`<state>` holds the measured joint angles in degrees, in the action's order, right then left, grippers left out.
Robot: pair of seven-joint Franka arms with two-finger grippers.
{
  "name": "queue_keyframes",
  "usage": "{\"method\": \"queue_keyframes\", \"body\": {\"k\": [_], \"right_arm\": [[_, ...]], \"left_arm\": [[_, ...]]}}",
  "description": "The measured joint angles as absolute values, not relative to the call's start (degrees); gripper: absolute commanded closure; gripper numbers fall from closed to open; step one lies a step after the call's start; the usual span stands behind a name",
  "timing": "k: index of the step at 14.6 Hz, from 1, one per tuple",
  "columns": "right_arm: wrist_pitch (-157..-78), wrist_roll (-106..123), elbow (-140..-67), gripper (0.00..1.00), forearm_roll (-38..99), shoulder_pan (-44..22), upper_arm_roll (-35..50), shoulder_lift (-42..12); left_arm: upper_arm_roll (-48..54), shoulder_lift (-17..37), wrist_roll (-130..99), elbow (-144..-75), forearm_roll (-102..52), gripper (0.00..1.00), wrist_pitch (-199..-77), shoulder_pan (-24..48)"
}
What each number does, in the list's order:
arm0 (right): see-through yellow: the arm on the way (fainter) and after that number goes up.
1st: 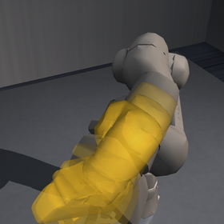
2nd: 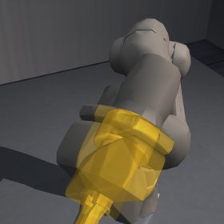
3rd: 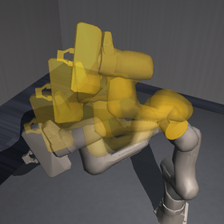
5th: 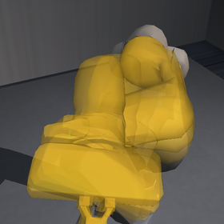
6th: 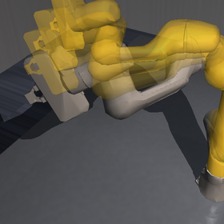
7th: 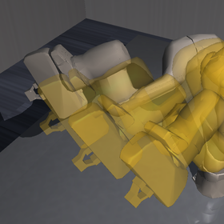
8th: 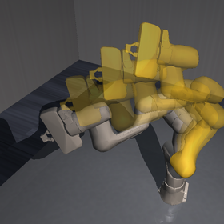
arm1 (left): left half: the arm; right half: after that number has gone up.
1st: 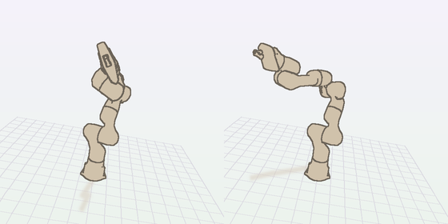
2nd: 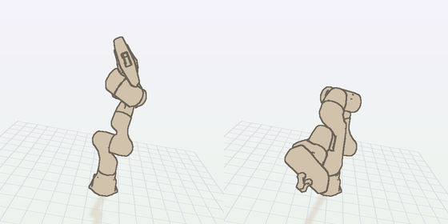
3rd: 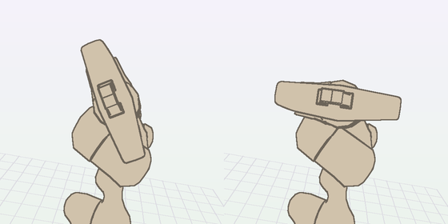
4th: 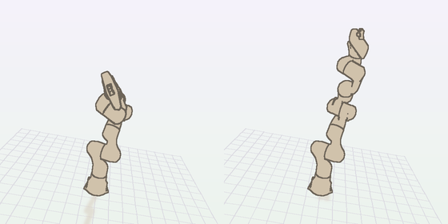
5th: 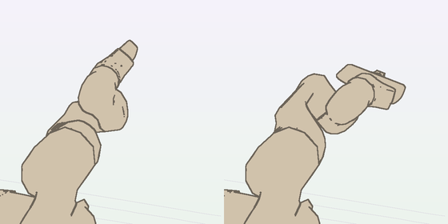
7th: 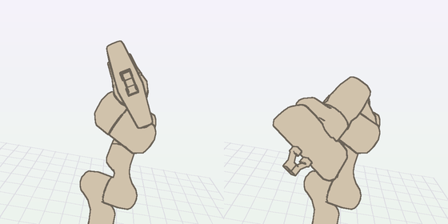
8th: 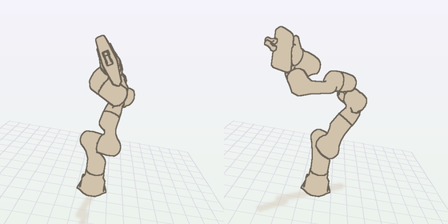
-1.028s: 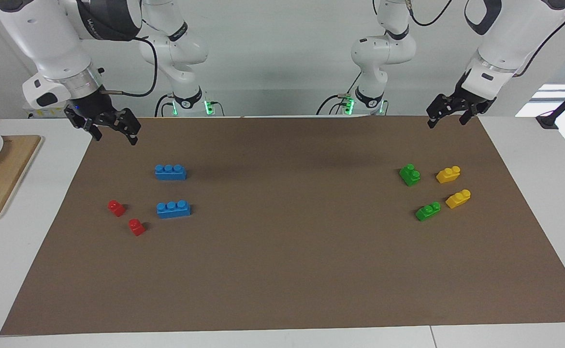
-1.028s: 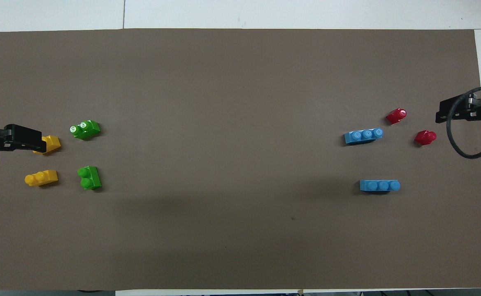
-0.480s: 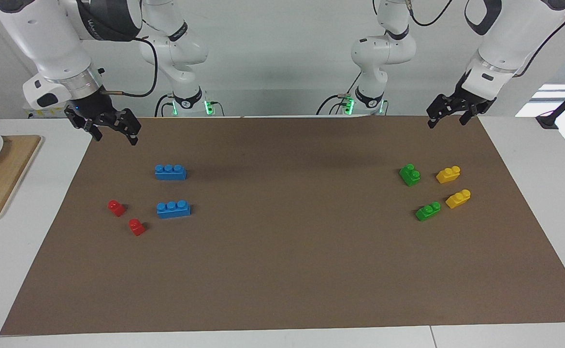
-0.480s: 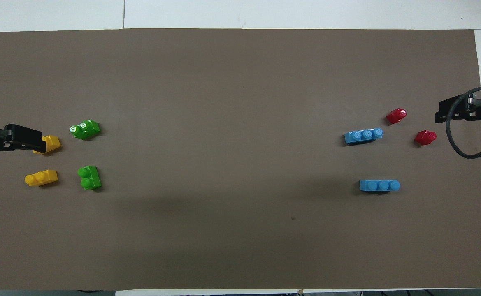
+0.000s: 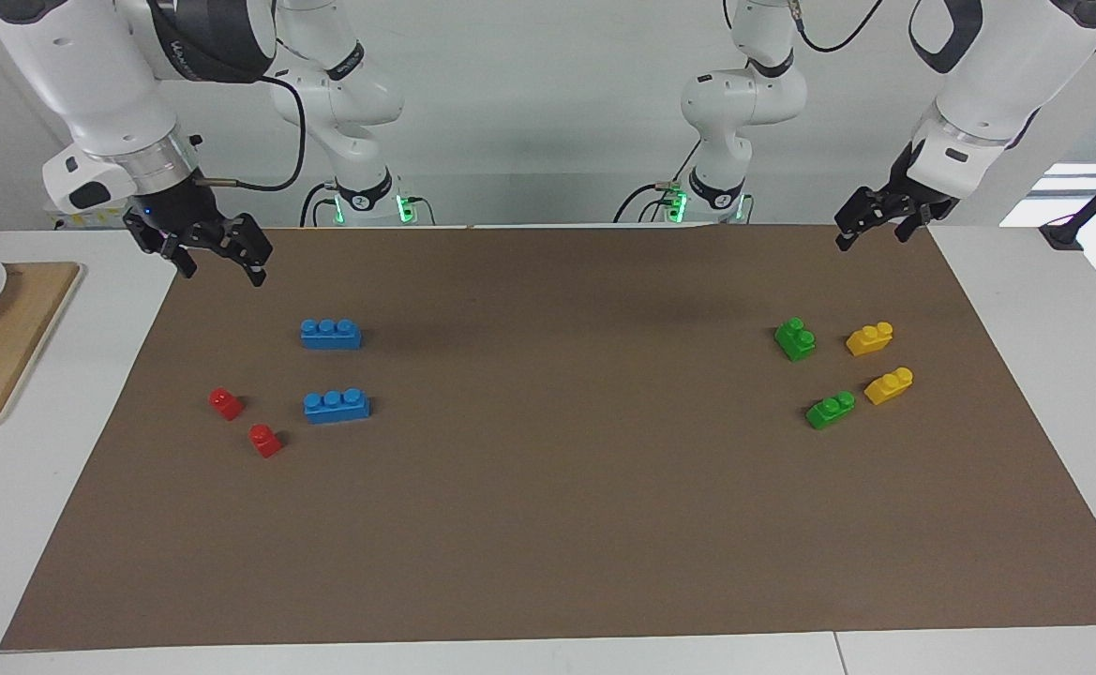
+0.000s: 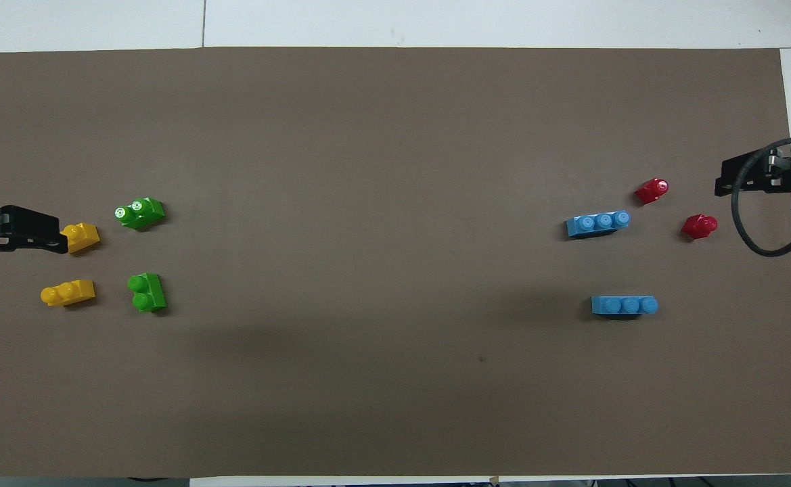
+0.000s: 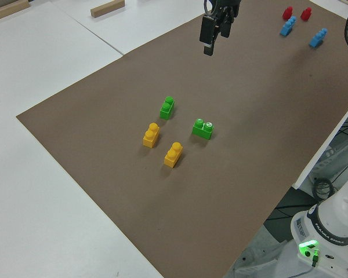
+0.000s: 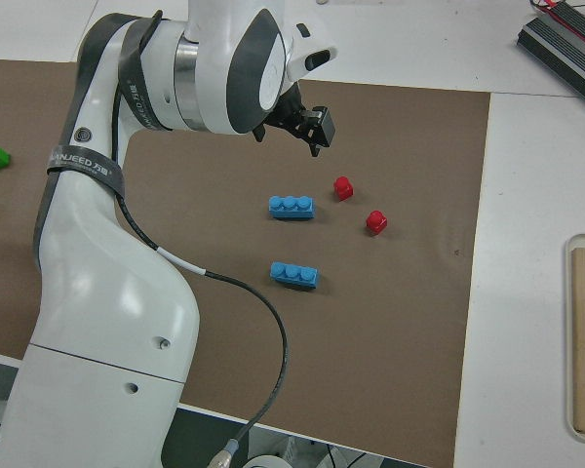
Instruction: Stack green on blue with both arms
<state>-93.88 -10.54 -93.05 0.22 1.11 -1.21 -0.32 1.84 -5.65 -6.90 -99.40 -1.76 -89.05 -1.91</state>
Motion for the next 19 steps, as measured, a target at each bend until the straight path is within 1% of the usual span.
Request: {"method": "queue_keyframes", "body": {"k": [4, 7, 12, 14, 16, 19], "right_arm": [[-95.0, -22.0, -93.9, 0.0, 0.2, 1.2, -1.2, -1.1], [-95.8, -33.4, -95.1, 0.01, 0.8, 1.7, -1.2, -1.6], [-96.3, -52.1, -96.0, 0.01, 9.6, 4.4, -1.3, -4.8], [-98.8, -57.4, -96.6, 0.01, 12.3, 4.9, -1.3, -6.9], [-103.0, -63.2, -98.6, 0.01, 15.8, 5.3, -1.3, -8.6], [-109.6, -66.8, -102.8, 0.01, 18.2, 5.6, -1.3, -9.4]], "left_arm": [[1.3, -7.8, -7.4, -108.0, -1.8, 0.0, -96.5, -2.1], [1.2, -9.6, -7.5, -113.5, -1.8, 0.0, -99.5, -3.0], [1.6, -11.2, -7.5, -123.2, -1.8, 0.0, -107.0, -3.2], [1.8, -11.3, -7.5, -125.3, -1.8, 0.0, -108.2, -3.2], [1.7, -11.3, -7.5, -127.9, -1.8, 0.0, -109.7, -3.3], [1.5, -11.1, -8.2, -131.8, -1.8, 0.0, -115.0, -3.3]]}}
